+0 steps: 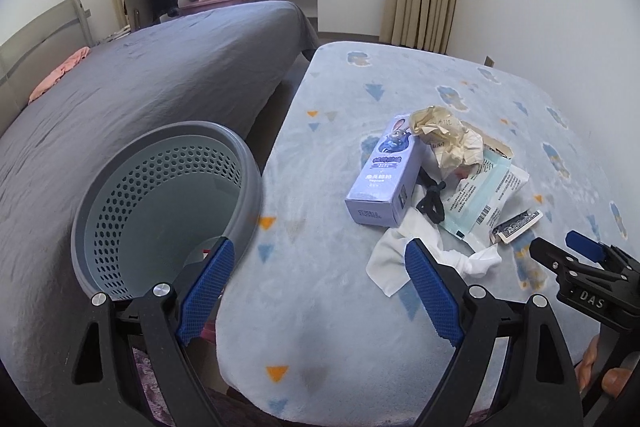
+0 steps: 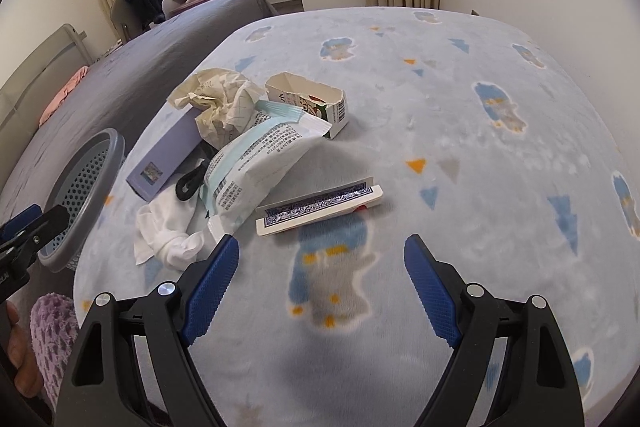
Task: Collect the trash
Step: 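Grasp the blue playing-card box with the right tool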
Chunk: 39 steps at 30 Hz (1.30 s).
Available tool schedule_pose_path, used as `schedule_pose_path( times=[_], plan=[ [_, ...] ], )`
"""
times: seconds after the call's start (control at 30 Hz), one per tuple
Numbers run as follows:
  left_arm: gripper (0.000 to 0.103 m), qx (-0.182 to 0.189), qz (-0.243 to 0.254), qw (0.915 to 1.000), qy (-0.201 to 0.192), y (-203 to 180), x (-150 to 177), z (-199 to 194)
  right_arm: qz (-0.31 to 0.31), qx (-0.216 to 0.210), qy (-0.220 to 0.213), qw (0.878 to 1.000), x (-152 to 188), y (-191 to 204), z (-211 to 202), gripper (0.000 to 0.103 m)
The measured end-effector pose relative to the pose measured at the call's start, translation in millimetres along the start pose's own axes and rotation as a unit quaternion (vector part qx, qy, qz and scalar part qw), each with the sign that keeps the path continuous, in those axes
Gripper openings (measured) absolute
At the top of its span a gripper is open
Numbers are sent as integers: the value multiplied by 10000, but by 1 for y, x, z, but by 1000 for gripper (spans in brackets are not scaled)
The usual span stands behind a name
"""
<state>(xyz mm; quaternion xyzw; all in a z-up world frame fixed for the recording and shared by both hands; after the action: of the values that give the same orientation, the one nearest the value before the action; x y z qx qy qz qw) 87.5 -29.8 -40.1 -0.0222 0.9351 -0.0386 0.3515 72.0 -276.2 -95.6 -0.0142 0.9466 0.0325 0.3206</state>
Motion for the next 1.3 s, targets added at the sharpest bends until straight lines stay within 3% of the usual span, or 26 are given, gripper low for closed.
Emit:
schedule_pose_path(
  times=[0.1,1.07,1.3],
  plan=[
    [85,7,10,10000,28,-3,-1,3,-66,40,12,10000,-4,-1,7,86],
    [85,41,14,9998,203,-7,2,18,-627,147,603,9961,-24,6,58,86],
    [85,67,51,9997,220,-10,5,18,-730,267,528,9956,-23,9,61,86]
  ],
)
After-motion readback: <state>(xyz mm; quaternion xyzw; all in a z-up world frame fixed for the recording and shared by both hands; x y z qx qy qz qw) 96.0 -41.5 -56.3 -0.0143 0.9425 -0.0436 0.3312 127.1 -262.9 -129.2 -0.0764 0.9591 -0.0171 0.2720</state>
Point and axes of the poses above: each gripper's, at about its wrist camera, not at the fingertips, and z roughly the way its jaws point, y to its left, x to its underside, the point moved 2 cm from there along z, roughly the way its jaws point, and after that the axes turned 9 degrees about -z, right-handed, at the moved point
